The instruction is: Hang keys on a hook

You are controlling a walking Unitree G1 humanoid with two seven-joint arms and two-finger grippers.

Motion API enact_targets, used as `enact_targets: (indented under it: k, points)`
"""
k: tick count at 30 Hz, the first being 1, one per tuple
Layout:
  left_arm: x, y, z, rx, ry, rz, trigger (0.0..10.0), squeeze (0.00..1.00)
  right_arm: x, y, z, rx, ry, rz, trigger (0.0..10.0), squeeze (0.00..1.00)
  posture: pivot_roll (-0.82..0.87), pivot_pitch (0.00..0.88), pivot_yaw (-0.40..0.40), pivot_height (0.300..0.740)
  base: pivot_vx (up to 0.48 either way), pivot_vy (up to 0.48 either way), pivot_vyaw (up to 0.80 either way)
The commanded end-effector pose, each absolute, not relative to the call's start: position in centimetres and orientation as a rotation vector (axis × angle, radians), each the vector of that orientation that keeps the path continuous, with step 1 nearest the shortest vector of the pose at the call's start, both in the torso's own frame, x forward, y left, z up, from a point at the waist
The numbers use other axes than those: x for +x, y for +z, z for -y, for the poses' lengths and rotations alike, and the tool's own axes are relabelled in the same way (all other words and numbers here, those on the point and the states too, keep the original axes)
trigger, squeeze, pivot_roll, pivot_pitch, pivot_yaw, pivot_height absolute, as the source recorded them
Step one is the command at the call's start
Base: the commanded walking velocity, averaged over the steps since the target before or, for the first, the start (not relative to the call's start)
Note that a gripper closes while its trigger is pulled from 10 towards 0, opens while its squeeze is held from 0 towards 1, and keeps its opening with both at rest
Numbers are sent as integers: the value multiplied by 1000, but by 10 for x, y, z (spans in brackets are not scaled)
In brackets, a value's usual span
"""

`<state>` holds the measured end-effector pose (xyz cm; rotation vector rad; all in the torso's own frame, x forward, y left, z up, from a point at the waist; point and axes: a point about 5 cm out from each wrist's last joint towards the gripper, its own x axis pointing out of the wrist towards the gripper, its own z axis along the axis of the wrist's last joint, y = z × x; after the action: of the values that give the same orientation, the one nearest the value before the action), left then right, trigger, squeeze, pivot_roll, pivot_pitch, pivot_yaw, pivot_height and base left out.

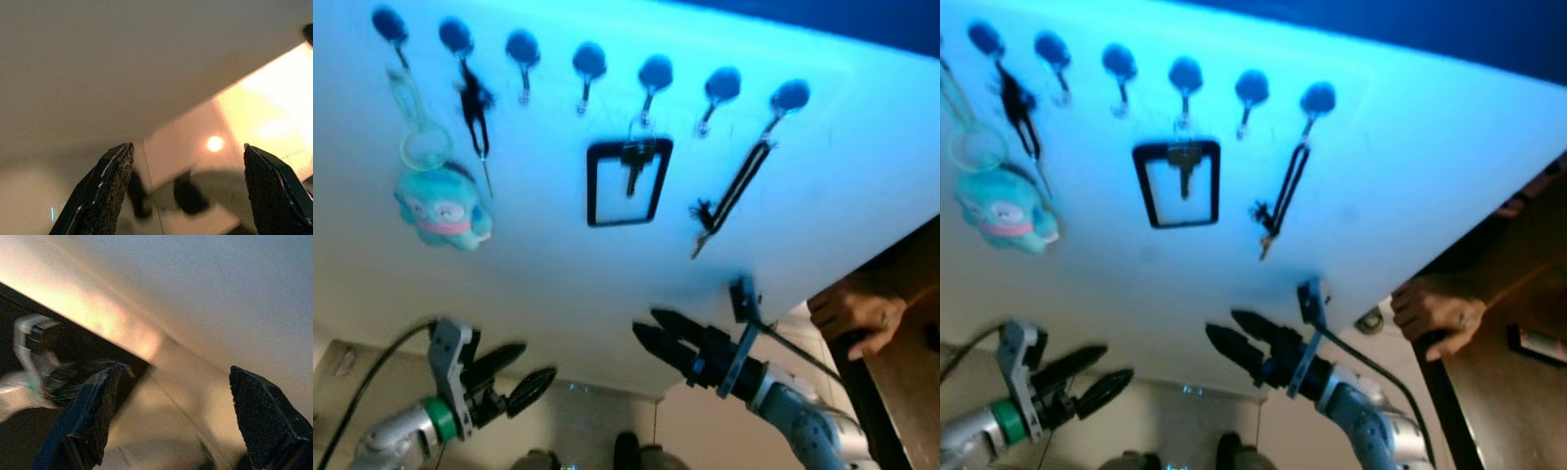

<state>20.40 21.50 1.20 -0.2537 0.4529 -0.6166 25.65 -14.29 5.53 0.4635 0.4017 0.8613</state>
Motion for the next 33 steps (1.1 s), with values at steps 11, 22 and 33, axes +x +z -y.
enact_targets:
  k: [11,22,33]
  points:
    - [169,-41,-232,-350,-390,-646,10000,0,236,-21,177,265,530,-719,10000,0,135,127,-32,740,-365,0,0]
    - [163,-62,-231,-401,-253,-734,10000,0,189,-71,214,211,80,-946,10000,0,131,116,-25,740,-358,0,0]
    - [143,-88,-220,-281,-37,-899,10000,0,132,-99,220,144,-57,-1155,10000,0,143,76,-24,740,-30,0,-641]
